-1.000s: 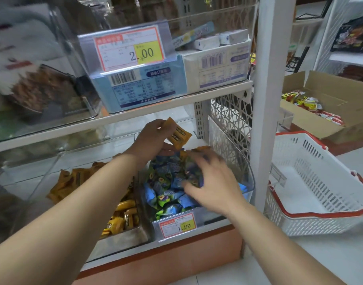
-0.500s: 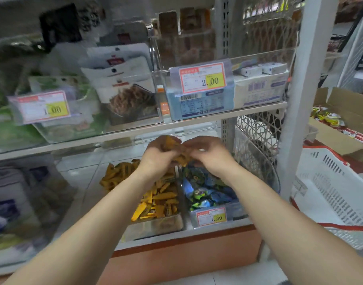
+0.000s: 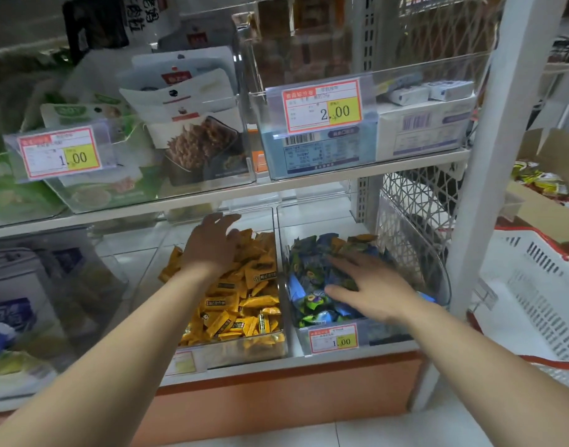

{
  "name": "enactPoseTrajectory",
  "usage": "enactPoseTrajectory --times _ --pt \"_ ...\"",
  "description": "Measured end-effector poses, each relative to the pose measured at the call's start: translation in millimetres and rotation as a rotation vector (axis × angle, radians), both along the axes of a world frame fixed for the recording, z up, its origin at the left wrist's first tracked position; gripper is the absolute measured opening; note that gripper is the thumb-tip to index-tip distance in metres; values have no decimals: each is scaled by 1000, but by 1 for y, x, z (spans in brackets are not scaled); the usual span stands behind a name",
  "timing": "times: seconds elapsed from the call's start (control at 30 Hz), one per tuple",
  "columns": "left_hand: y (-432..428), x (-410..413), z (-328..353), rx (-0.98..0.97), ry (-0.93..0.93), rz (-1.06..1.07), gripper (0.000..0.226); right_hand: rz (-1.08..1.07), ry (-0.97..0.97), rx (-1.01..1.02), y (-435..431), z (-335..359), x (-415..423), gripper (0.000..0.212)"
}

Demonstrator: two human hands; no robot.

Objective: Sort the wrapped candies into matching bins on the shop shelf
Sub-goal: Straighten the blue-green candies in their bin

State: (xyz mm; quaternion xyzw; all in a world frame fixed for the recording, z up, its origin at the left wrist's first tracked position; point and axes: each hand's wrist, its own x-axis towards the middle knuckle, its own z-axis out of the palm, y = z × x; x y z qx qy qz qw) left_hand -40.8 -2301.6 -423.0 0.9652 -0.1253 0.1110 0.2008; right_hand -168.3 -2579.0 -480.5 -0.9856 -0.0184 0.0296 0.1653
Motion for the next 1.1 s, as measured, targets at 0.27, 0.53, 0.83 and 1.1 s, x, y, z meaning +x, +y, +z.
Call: enactPoseTrajectory --times 0.27,0.53,0.83,1.1 --pt "2 5 -19 273 135 -246 81 52 29 -32 5 -1 -4 88" --pt "-6 28 1 260 69 -24 58 32 10 -18 3 -4 -3 89" --pt "22 35 -12 400 336 -134 52 -60 -50 46 -3 1 -1 88" --pt "-105 15 29 146 13 -401 15 -37 162 74 -12 -8 6 101"
